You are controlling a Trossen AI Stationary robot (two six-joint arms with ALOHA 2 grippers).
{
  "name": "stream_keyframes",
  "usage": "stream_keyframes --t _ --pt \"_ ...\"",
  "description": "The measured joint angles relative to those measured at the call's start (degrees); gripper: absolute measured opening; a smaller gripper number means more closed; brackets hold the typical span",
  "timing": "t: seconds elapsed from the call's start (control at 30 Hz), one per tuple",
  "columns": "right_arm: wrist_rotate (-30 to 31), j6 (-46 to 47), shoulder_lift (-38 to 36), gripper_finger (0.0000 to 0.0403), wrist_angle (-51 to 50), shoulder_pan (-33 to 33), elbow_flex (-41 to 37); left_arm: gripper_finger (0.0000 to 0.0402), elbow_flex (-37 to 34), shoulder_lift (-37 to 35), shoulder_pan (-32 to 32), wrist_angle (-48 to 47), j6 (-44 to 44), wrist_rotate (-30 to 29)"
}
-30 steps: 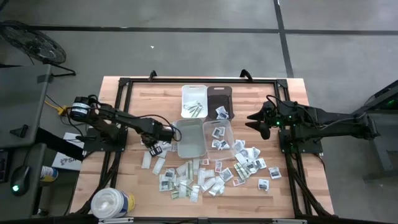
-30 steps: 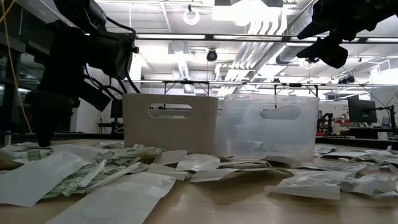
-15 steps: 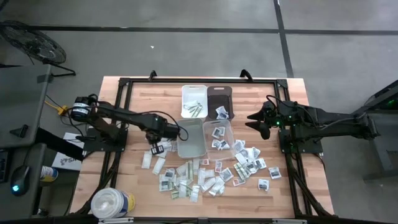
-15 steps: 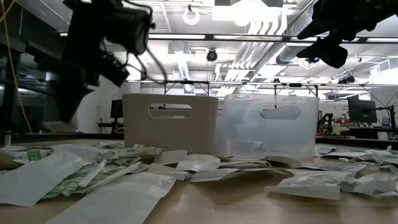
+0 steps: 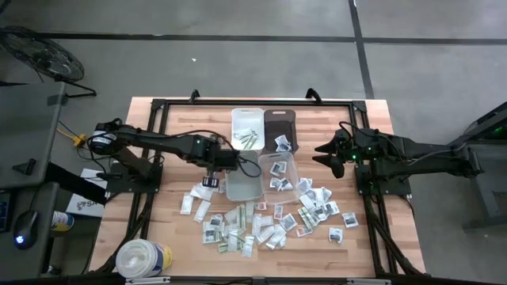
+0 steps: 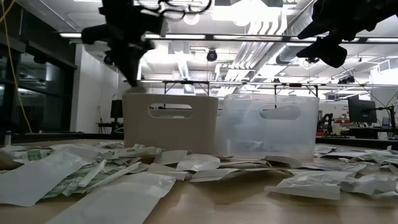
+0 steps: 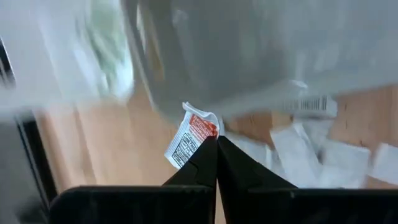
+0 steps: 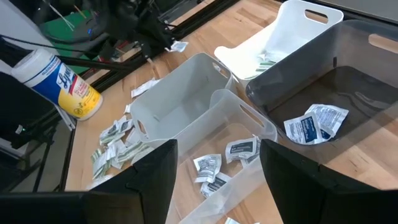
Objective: Pick & Place First Aid Supplies
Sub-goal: Put the orange ointment pack into the gray bin, then put the blue alcohol pad into the black bin
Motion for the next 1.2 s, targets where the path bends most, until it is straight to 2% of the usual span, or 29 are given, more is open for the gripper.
stream_keyframes --t 0.17,0.33,0.57,0.73,0.83,1.0,1.1,1.2 --pt "-0.02 -0.43 0.00 0.0222 0.00 -0.02 0.00 0.0000 0.09 0.82 -0.02 8.01 17.56 0.17" --pt "-0.03 -0.87 0.02 0.0222 0.00 0.00 0.00 0.0000 0.05 2.64 0.02 10.36 24.98 1.00" --pt "-0.21 -1.52 0.27 0.0222 -0.05 -0.02 0.00 0.0001 -0.19 5.93 -0.02 10.71 26.59 4.29" --pt "-0.87 -1.55 0.78 0.0222 -0.28 -0.02 0.00 0.0017 -0.10 7.45 -0.02 11.74 27.02 5.40" --pt "-1.06 -1.38 0.97 0.0222 -0.31 -0.02 0.00 0.0039 -0.28 7.51 0.00 11.16 27.04 5.24" --pt "-1.07 -1.36 1.34 0.0222 -0.45 -0.01 -0.02 0.0096 -0.20 7.41 0.00 11.12 26.85 2.71" --pt "-1.07 -1.03 1.51 0.0222 -0.42 -0.02 -0.02 0.0124 -0.20 6.68 0.02 8.44 23.34 -0.07" --pt "-1.04 -0.07 1.49 0.0222 -0.39 -0.02 0.00 0.0132 -0.22 5.68 0.71 6.21 19.33 -2.30"
